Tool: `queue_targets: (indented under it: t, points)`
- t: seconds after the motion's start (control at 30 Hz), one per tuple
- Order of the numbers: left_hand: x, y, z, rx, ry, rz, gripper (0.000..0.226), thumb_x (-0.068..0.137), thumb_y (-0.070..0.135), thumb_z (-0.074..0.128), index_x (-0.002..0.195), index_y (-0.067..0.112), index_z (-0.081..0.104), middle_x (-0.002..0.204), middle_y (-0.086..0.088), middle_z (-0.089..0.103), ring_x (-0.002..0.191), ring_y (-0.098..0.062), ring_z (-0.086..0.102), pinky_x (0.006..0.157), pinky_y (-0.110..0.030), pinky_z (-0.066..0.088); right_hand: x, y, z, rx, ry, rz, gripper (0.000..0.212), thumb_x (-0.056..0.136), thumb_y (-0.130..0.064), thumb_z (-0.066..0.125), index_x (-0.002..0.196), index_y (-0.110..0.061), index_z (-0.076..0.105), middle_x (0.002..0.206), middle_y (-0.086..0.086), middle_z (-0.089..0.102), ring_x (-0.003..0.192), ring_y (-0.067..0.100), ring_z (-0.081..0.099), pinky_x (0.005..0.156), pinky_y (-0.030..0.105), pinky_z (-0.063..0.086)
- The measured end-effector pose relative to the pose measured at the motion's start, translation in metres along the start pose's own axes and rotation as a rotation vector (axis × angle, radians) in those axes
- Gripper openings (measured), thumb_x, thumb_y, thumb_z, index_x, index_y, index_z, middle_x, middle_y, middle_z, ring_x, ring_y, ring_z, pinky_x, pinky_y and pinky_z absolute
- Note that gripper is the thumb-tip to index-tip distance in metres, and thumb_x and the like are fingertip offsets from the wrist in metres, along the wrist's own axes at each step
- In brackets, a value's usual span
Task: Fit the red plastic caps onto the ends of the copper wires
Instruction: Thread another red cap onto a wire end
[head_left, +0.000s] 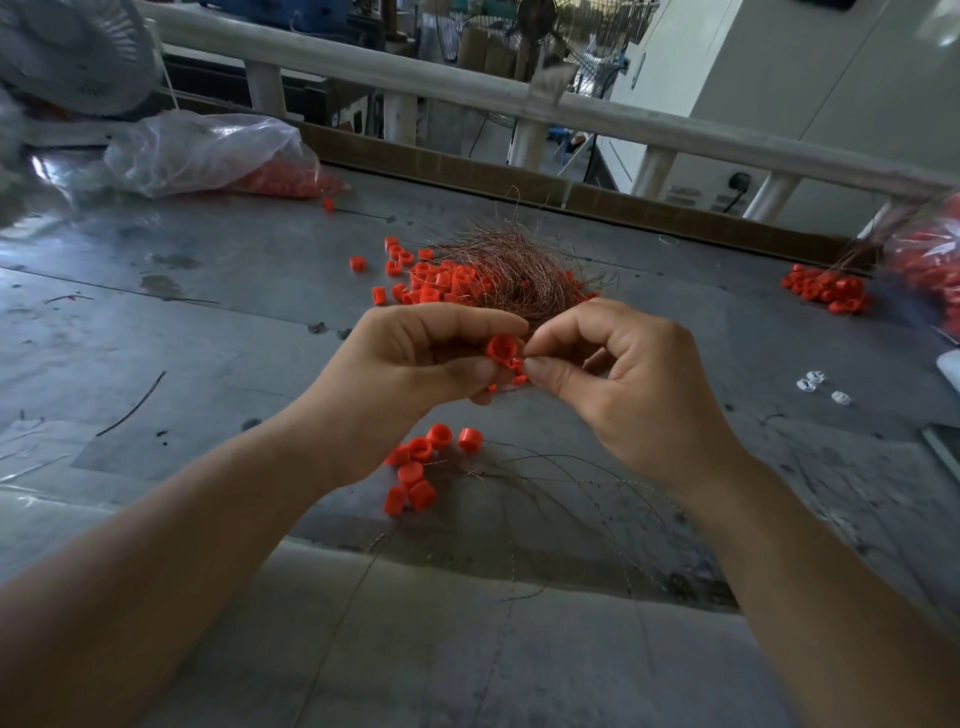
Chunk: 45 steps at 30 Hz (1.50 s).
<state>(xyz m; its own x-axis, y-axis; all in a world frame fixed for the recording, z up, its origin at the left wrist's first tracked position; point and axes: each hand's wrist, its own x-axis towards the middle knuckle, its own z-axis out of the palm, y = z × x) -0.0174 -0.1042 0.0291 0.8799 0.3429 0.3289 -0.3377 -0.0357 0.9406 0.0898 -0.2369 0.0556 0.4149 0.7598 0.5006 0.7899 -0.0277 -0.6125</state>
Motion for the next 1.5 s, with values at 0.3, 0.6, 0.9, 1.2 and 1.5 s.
queue_targets:
  t: [0.3, 0.6, 0.9, 1.2, 1.5]
  points:
    - [-0.0012, 0.0007, -0.0022, -0.034, -0.037, -0.019, 0.028, 0.070, 0.006, 0.056, 0.085, 0.021, 0.075, 0.082, 0.003, 0.073, 0.078, -0.008, 0.067, 0.066, -0.016, 0.051, -0.0005, -0.0025, 0.0002, 0.005, -0.016, 0.021, 0.024, 0.075, -0.006, 0.071, 0.072, -0.027, 0.060, 0.071, -0.013, 0.058, 0.065, -0.003, 0.054, 0.058, 0.007, 0.040]
    - [-0.0033, 0.0015, -0.0025, 0.025, -0.028, -0.007, 0.028, 0.070, 0.006, 0.055, 0.093, 0.015, 0.067, 0.079, 0.005, 0.072, 0.075, -0.005, 0.066, 0.064, -0.015, 0.050, -0.0011, -0.0050, 0.0021, -0.001, -0.014, 0.019, 0.025, 0.075, -0.007, 0.072, 0.071, -0.028, 0.060, 0.071, -0.012, 0.059, 0.067, -0.001, 0.055, 0.059, 0.008, 0.041]
    - [-0.0042, 0.0030, -0.0037, -0.015, -0.006, 0.001, 0.028, 0.067, 0.005, 0.058, 0.083, 0.022, 0.073, 0.078, 0.002, 0.073, 0.073, -0.007, 0.068, 0.063, -0.015, 0.051, -0.0010, -0.0065, -0.0026, 0.006, -0.058, 0.003, 0.026, 0.078, 0.002, 0.065, 0.080, -0.023, 0.066, 0.080, -0.009, 0.060, 0.072, 0.004, 0.055, 0.063, 0.010, 0.040]
    - [-0.0044, 0.0050, -0.0038, -0.173, -0.060, -0.057, 0.029, 0.066, 0.002, 0.060, 0.085, 0.017, 0.076, 0.076, -0.003, 0.073, 0.074, -0.013, 0.070, 0.064, -0.017, 0.053, -0.0010, -0.0051, -0.0033, 0.198, -0.065, 0.122, 0.035, 0.072, -0.001, 0.072, 0.082, -0.028, 0.051, 0.066, -0.010, 0.065, 0.062, 0.008, 0.061, 0.060, 0.015, 0.048]
    - [-0.0055, 0.0061, -0.0004, -0.236, -0.124, -0.121, 0.025, 0.059, 0.012, 0.066, 0.082, 0.014, 0.076, 0.075, -0.004, 0.072, 0.070, -0.011, 0.069, 0.063, -0.017, 0.054, -0.0031, -0.0016, 0.0028, 0.187, -0.116, 0.124, 0.038, 0.069, -0.005, 0.076, 0.077, -0.029, 0.048, 0.066, -0.007, 0.059, 0.059, 0.002, 0.056, 0.058, 0.016, 0.047]
